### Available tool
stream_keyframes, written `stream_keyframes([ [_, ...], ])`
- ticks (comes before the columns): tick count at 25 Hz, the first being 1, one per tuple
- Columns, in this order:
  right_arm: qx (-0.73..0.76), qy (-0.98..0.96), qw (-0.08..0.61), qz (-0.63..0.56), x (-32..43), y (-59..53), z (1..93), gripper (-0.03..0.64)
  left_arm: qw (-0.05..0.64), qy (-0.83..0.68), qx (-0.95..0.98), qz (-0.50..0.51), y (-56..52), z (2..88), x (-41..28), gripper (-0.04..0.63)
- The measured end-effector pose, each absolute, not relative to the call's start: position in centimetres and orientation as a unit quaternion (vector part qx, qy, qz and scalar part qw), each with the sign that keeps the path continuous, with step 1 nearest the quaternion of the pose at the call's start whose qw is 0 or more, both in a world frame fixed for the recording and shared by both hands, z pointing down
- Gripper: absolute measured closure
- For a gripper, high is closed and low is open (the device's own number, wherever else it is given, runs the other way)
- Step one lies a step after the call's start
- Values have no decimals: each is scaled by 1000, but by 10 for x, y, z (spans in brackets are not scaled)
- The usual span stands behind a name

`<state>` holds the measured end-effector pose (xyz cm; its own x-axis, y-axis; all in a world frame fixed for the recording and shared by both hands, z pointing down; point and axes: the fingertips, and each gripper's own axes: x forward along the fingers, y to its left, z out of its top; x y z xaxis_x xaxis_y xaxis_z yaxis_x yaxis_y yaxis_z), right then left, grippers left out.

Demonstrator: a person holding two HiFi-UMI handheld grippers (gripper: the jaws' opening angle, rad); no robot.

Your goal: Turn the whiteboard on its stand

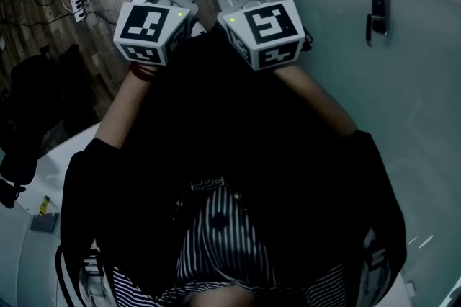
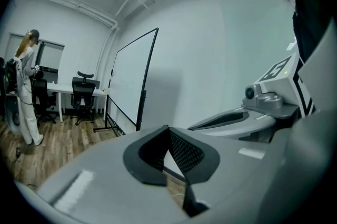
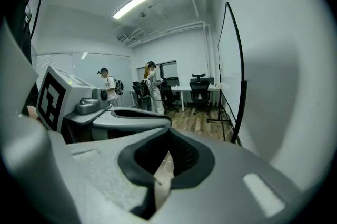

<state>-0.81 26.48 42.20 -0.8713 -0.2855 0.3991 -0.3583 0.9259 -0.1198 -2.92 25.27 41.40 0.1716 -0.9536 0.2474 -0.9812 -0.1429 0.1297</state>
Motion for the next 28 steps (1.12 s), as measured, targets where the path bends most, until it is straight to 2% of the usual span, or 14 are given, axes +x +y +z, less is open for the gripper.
stream_keyframes([
  [13, 130, -972, 176, 86, -18, 253, 406, 617, 115, -664, 736, 64, 242, 397, -39, 600],
  [20, 107, -974, 176, 94, -53, 137, 405, 617, 120, -680, 720, 66, 127, 396, -75, 601],
  [28, 65, -978, 176, 93, -73, 54, 390, 617, 123, -709, 691, 66, 46, 381, -95, 601],
])
